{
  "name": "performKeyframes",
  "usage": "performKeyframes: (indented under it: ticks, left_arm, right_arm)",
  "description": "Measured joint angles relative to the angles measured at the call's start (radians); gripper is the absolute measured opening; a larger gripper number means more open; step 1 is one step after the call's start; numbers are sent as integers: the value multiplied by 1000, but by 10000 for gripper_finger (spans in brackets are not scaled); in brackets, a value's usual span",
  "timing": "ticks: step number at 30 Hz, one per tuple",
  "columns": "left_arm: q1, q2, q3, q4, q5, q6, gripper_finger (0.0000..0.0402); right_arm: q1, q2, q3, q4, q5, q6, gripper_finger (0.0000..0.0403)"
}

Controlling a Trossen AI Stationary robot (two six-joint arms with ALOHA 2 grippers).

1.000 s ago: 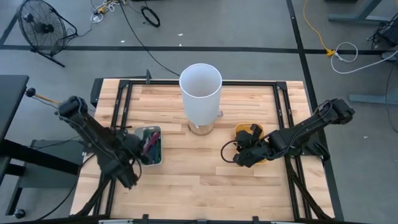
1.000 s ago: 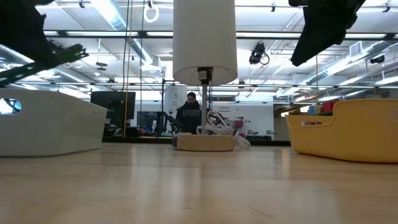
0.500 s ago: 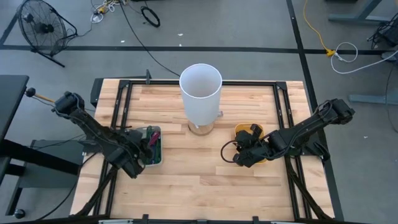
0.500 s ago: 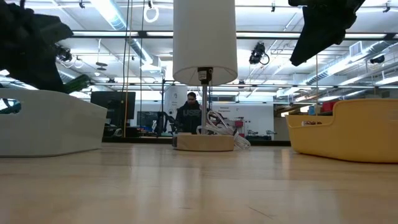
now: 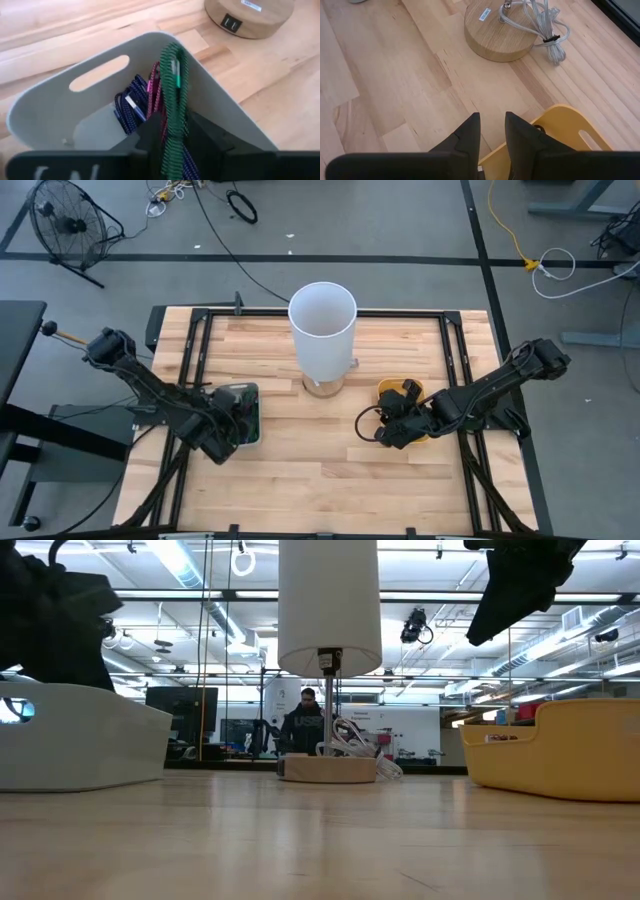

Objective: Pick & Place USB Port
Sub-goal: Put the green patterned USB charger into the gray bin, then return to home position

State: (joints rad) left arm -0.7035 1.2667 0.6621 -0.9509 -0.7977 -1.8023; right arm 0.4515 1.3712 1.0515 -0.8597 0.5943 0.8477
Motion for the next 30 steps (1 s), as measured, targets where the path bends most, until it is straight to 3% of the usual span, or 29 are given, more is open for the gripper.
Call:
performKeyframes:
  ticks: [7,11,15,17,21,24,28,30]
  left_arm:
    - [21,-7,59,-77,-37,135,137]
    - [20,-6,176,-137,-60,352,143]
    - [12,-6,322,-166,-166,721,144]
    - [12,-8,392,-166,-163,881,144]
    - [12,-8,491,-150,-113,983,144]
    - [12,-9,502,-153,-185,1076,144]
    - [18,-45,449,-143,-371,1115,144]
    - [27,-84,400,-128,-389,1095,144]
  right_arm:
    - [0,0,0,0,0,-1,91]
    - [1,0,0,30,24,-111,91]
    - [11,0,0,94,118,-235,91]
    - [11,0,0,116,157,-221,91]
    - [8,0,0,161,88,-132,91]
    - [8,0,0,177,62,-216,91]
    - [-2,-7,-23,179,301,-260,91]
    - [-12,-28,-72,194,407,-258,91]
